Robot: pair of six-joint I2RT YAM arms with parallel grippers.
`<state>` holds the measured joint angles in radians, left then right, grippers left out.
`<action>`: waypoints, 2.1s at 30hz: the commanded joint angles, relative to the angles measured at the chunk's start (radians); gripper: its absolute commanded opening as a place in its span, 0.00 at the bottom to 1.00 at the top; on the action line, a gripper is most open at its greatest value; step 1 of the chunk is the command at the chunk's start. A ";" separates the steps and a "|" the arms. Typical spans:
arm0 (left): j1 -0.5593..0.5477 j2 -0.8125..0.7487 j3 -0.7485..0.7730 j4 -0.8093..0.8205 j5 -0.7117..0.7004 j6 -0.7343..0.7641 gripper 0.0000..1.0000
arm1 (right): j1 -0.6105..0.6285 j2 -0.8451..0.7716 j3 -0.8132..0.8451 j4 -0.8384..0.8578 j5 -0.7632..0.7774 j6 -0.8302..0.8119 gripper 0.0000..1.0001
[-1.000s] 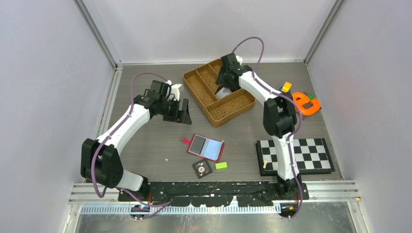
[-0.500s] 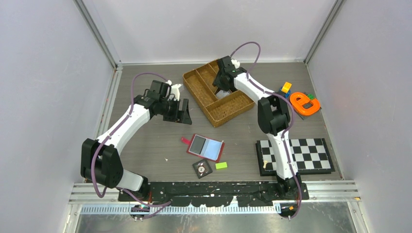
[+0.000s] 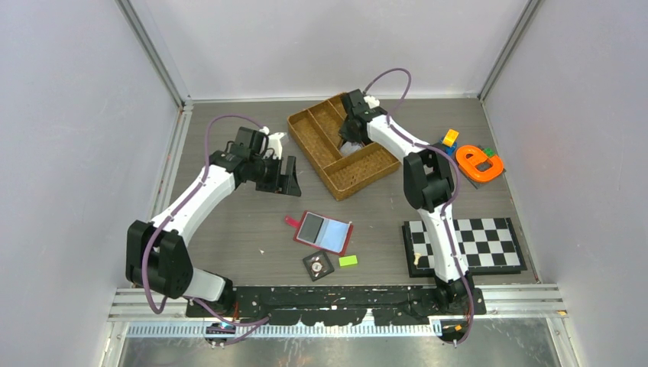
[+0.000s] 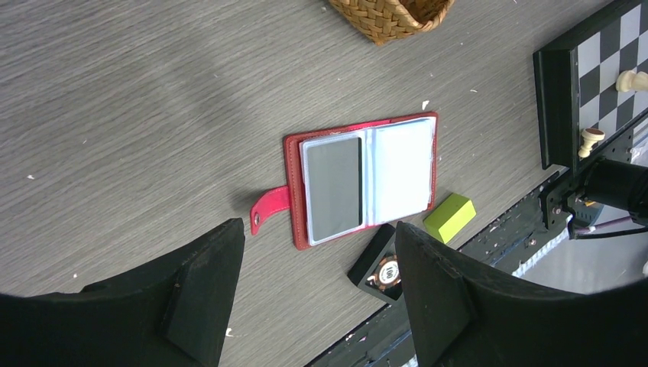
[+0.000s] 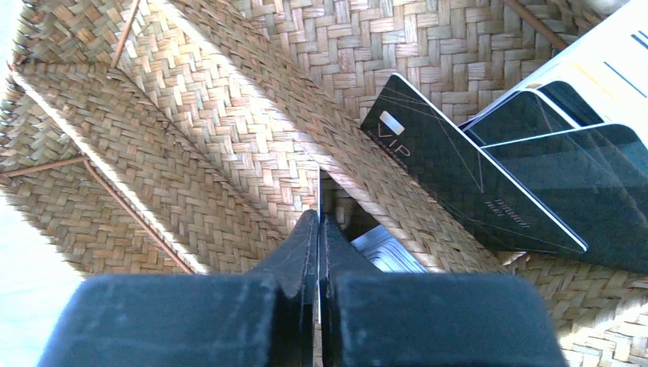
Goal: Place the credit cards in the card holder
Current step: Pick up the credit card from the storage box, then insert the credit card into the card holder.
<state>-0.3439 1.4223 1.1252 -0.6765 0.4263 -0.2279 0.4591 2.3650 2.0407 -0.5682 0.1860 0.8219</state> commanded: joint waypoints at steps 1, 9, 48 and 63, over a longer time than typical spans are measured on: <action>0.000 -0.073 -0.005 0.034 -0.027 -0.001 0.74 | 0.005 -0.053 0.051 0.040 0.024 0.017 0.01; 0.002 -0.169 0.004 0.074 -0.104 -0.035 0.74 | 0.006 -0.288 -0.126 0.232 -0.064 -0.048 0.00; 0.005 -0.271 -0.059 0.700 0.374 -0.633 0.00 | 0.105 -1.199 -1.058 0.724 -0.553 -0.032 0.57; -0.027 0.094 0.003 0.071 0.304 -0.111 0.00 | 0.145 -1.241 -1.486 0.620 -0.381 0.127 0.51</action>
<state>-0.3462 1.4780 1.1286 -0.5018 0.7536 -0.4488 0.5804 1.0828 0.6319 0.0120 -0.2333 0.8776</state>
